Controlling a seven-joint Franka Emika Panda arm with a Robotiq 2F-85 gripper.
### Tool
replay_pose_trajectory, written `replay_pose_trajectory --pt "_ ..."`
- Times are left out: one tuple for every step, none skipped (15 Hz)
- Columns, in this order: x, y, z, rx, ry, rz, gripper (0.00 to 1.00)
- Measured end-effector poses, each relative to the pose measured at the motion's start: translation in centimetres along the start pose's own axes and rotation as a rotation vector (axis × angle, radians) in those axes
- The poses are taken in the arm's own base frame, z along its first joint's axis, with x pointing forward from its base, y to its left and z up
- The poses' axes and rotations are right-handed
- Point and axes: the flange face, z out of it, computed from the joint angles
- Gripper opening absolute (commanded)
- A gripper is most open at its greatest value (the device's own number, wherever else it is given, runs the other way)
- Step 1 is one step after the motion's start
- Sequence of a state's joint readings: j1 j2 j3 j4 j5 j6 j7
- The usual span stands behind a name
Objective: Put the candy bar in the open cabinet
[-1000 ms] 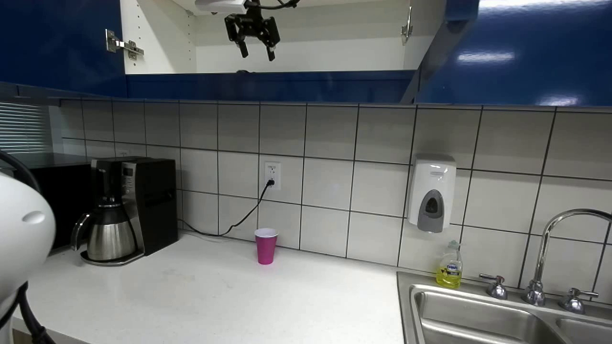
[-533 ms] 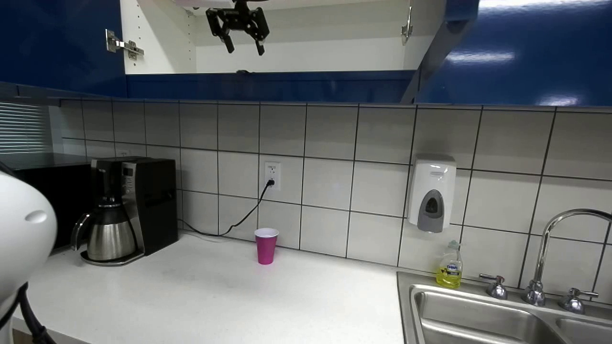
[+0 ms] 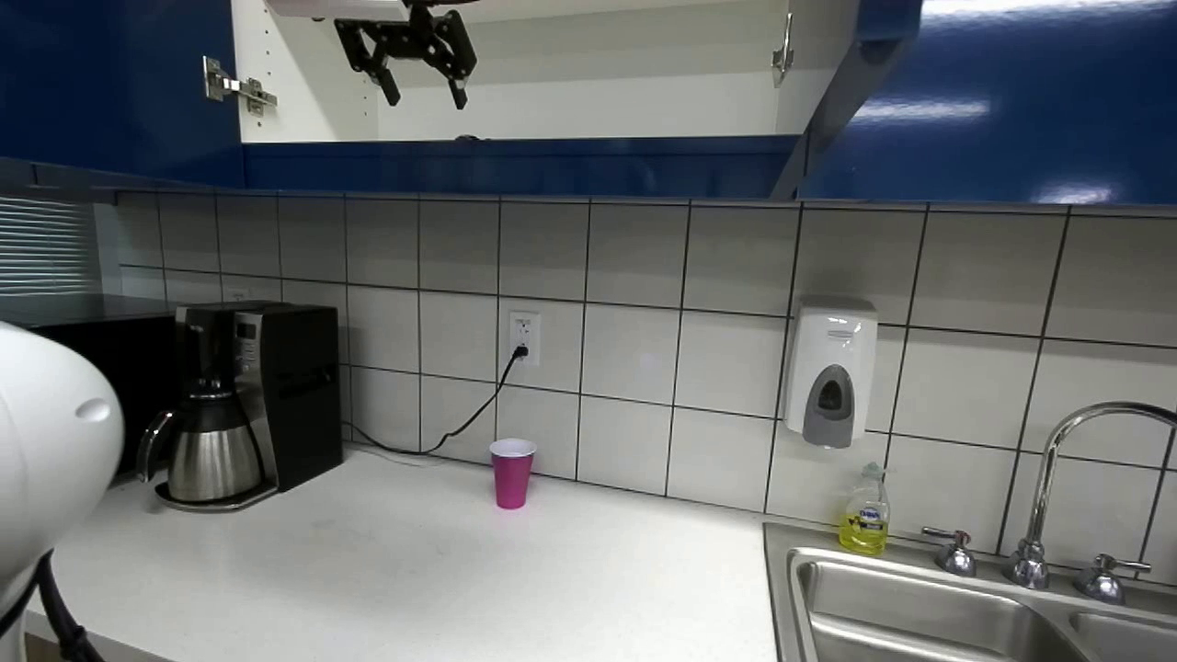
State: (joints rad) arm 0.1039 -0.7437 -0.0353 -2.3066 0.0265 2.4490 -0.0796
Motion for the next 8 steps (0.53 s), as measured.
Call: replay_pose_trajectory --pt "-0.8 -0.1 -0.4 0.013 0.001 -0.008 1.0" --pt "-1.7 -0.2 -0.6 0.029 0.001 -0.012 1.0" --pt "-2.6 -0.1 -0.7 0.044 -0.001 -0.011 1.0" --pt "-3.4 0.0 -0.7 0.054 -0.005 -0.008 1.0" --pt "-4.3 0.1 -0.7 0.062 -0.013 -0.001 1.0" --pt "-5.1 0.3 -0.5 0.066 -0.026 0.005 1.0" --pt "-5.9 0.5 -0.2 0.069 -0.045 0.011 1.0" --pt "-6.7 0.7 0.2 0.071 -0.068 0.016 1.0"
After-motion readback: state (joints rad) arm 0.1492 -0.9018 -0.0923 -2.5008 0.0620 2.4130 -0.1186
